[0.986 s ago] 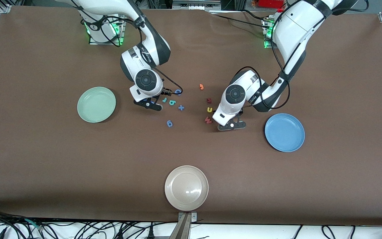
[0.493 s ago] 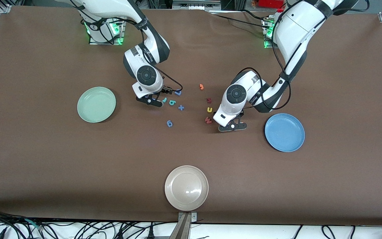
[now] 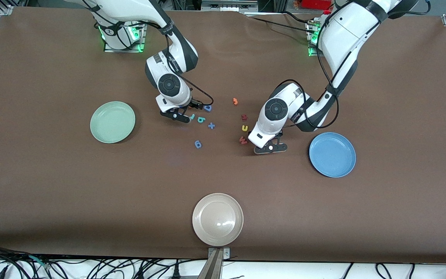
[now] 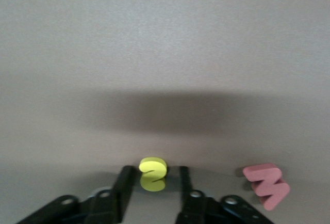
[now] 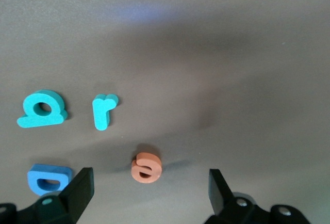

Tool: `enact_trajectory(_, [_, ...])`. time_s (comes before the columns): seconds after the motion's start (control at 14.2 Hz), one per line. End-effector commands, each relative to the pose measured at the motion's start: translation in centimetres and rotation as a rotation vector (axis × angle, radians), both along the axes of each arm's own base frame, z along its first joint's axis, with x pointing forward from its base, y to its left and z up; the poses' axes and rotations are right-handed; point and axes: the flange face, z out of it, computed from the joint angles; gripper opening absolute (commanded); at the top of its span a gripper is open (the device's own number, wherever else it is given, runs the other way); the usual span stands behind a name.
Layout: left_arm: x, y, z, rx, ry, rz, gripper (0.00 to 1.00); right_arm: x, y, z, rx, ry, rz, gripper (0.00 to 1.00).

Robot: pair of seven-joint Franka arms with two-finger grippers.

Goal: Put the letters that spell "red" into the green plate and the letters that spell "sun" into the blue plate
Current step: 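Grasp the yellow s with the left gripper while the right grasps orange e, then drop the yellow s on the blue plate while the right gripper carries e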

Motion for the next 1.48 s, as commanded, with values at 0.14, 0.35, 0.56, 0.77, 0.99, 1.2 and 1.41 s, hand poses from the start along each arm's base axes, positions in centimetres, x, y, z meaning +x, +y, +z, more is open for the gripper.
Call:
enact_trajectory(0.14, [0.6,0.8,1.0,0.022,-0.022,0.004,0.01,-0.7,-0.1,0.0,0.023,-0.015,-0.035,0.84])
enact_trajectory(0.35, [1.7,2.6,4.0,0.058,-0.011,-0.017,0.01,-0.9,0.1,-0.3,0.026,-0.015,-0.03,0.75])
enact_trajectory(0.56, [3.6,5.8,8.1,0.044,0.005,-0.069,0.01,-0.8,0.4,-0.8,0.036,-0.032,-0.033,0.75])
enact_trajectory(0.77, [5.3,10.7,10.1,0.062,0.049,-0.161,0.02,-0.8,0.4,-0.9,0.041,-0.033,-0.04,0.57])
enact_trajectory(0.99, [7.7,17.4,10.1,0.058,0.058,-0.225,0.02,-0.8,0.4,-0.9,0.04,-0.032,-0.039,0.47])
enact_trajectory(1.2, [9.4,24.9,9.2,0.034,0.072,-0.264,0.02,-0.8,0.4,-0.8,0.04,-0.032,-0.041,0.15])
enact_trajectory(1.41, [9.8,28.3,6.9,0.038,0.079,-0.266,0.02,-0.8,0.5,-0.3,0.042,-0.032,-0.042,0.02])
